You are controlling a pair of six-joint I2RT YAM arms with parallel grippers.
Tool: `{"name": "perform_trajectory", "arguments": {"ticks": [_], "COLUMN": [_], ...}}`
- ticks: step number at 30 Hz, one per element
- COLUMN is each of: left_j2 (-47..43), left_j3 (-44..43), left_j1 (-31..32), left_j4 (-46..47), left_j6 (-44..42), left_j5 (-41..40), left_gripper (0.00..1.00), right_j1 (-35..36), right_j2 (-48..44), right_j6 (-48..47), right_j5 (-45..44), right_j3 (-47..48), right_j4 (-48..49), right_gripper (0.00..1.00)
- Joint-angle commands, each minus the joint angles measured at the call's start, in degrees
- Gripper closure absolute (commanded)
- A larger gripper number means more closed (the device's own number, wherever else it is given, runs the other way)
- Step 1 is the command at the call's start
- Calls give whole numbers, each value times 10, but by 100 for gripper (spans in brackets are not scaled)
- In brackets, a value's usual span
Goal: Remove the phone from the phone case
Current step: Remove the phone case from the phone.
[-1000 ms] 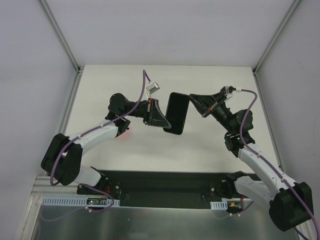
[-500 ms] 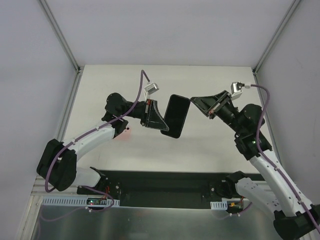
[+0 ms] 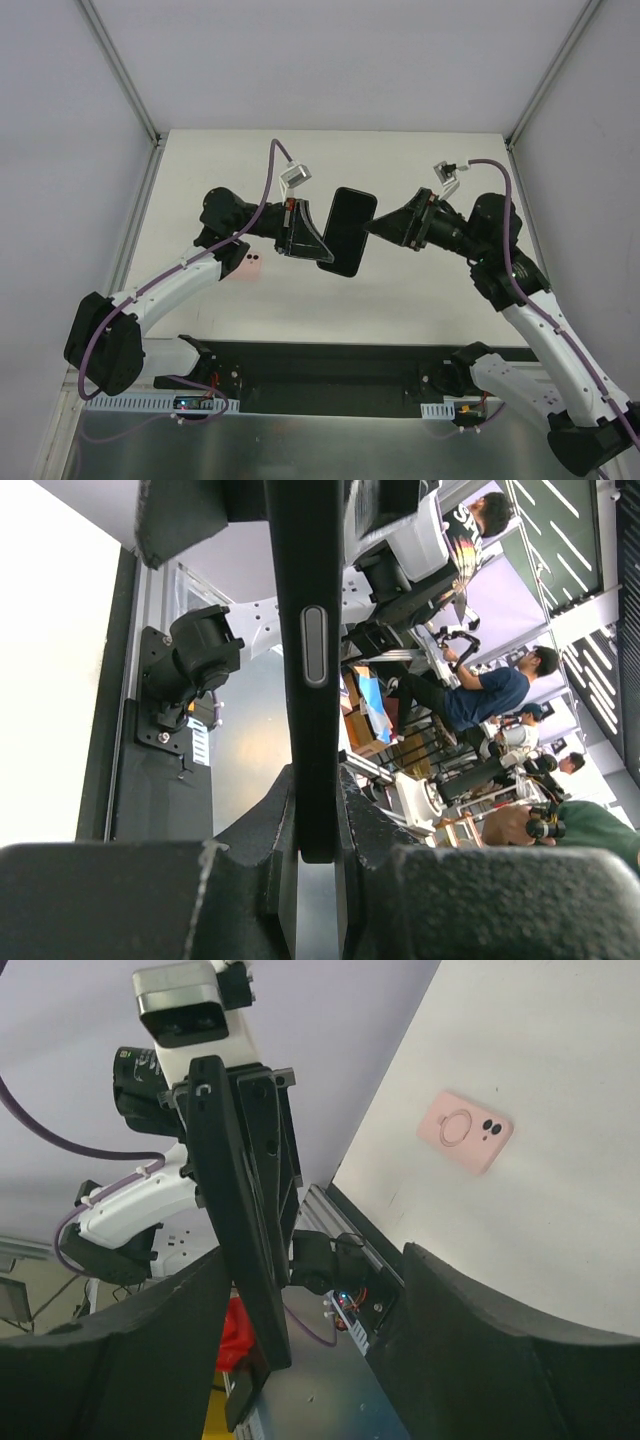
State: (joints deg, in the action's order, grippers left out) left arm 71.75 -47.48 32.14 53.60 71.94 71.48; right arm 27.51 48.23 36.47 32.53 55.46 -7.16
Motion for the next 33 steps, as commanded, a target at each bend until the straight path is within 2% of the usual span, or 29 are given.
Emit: {"name": "perform_trajectory", "arguments": {"ticks": [1,7,13,14,15,17,21,23,24,25,29,33], "left_j2": [-24,-20,-15,-14,-14,-13,-14,-6,-2,7,37,64], "left_j3": [-18,-16,-17,-17,-16,-17,-32,-47,-52,-56,-70,-69], "left_j1": [-3,-2,-1,-2,-2,-2,-2,-2,-2,-2,-2,-2], "left_j4": [41,44,43,43,44,45,28,19,22,29,94,163], "left_j6": [-18,-14,-11,-10,-9,-8,-13,-15,-11,-6,50,100], "left_j5": [-10,-12,-6,-6,-6,-7,-17,-25,-33,-36,-46,-51], "left_gripper": [100,100,100,100,100,100,98,79,61,55,51,56], "right_j1": [11,26,45,46,47,48,53,56,59,62,70,75], "right_j2": [6,26,52,56,61,64,59,57,56,56,45,35], "right_j6": [-26,-16,-5,-3,0,7,33,58,64,71,83,80], "right_j5": [59,58,49,47,45,34,19,17,15,11,1,-1], "right_j3": [16,25,29,29,30,28,2,-20,-26,-32,-46,-48], "right_j4": [53,87,116,122,125,130,159,189,202,217,232,239], "right_gripper": [35,49,58,63,81,99,99,99,99,98,99,99]}}
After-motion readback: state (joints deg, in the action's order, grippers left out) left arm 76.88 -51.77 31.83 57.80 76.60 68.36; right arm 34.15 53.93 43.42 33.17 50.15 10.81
